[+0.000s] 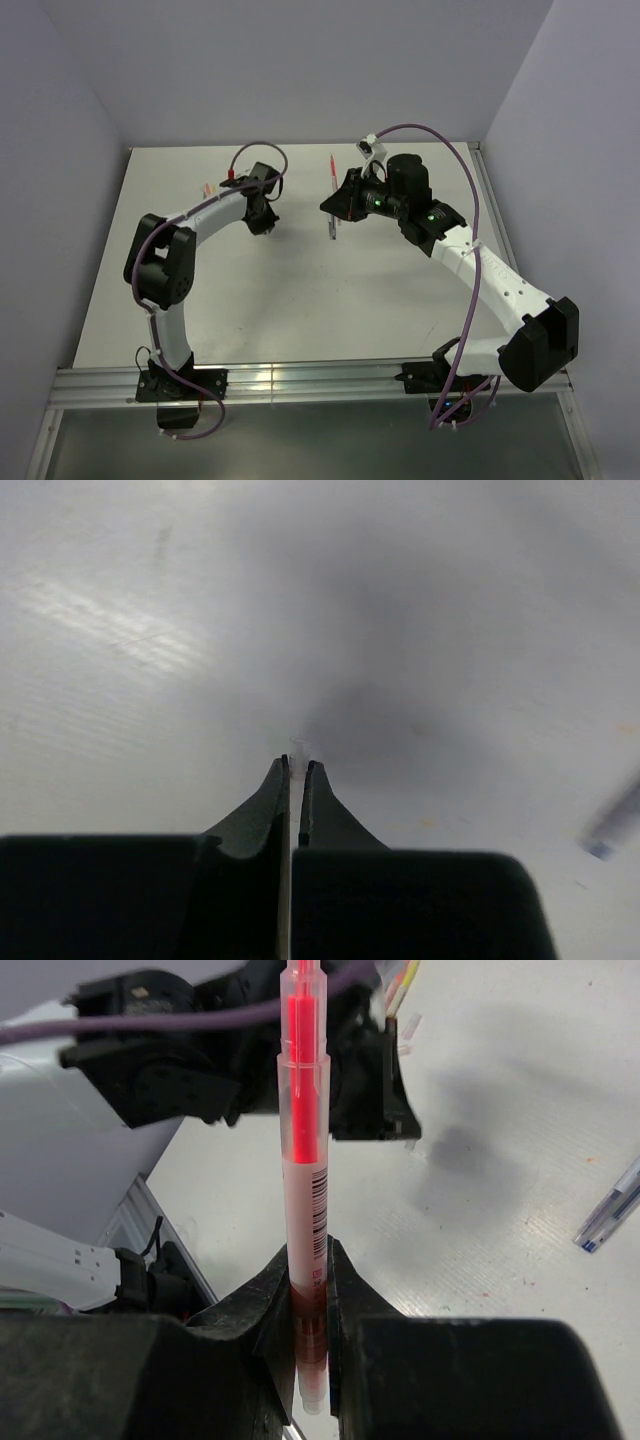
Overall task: Insert the pens into the pen caps
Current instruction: Insert the pen cap onto the pen.
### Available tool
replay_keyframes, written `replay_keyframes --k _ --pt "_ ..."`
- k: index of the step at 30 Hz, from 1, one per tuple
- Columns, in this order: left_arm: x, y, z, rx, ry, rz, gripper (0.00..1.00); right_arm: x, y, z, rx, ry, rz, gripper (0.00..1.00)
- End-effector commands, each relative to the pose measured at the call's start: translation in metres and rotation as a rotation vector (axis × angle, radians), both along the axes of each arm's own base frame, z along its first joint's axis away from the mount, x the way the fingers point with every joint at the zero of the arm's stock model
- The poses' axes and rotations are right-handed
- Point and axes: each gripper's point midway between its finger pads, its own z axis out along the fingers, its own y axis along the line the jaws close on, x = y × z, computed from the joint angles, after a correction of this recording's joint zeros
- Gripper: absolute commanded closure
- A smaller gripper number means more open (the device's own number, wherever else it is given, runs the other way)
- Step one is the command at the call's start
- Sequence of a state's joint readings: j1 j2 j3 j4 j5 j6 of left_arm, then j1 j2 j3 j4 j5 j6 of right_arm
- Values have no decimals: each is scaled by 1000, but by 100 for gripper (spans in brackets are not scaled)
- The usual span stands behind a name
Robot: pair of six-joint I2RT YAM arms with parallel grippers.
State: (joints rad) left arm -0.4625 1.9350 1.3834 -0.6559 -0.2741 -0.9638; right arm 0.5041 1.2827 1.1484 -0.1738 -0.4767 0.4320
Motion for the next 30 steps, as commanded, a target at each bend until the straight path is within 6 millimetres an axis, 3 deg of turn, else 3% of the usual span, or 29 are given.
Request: replay_keyframes --k 1,2,5,7,8,9,11,12,14,15,21,30 --pt "42 -39 104 -203 -233 -176 100 5 4 28 28 -82 5 100" --pt "58 -49 135 -255 -324 -212 100 4 4 32 38 -95 9 100" --pt "74 -67 194 -368 -475 -333 100 1 7 39 69 -114 28 100" --pt "75 -73 229 -426 -579 -383 100 -1 9 43 94 -124 38 100" --pt "70 -78 235 -463 -603 -415 100 -2 10 45 102 -128 49 100" --pt "73 -81 267 -511 -716 -440 100 -3 11 46 112 -131 52 100" --pt "63 -92 282 -628 -748 -501 100 -7 13 47 130 -135 71 100" --pt "63 -90 310 -670 -850 -529 100 -9 16 51 154 -144 95 100" --pt "48 -97 323 -763 -902 -607 100 -12 19 52 180 -158 124 100" --pt "38 -95 346 -807 -977 -656 100 -16 21 54 197 -155 143 100" --pt "-8 -91 369 -959 -1093 -762 100 -24 26 57 252 -177 194 100" --pt "-48 -90 383 -1145 -1210 -844 100 -31 37 47 291 -144 239 100"
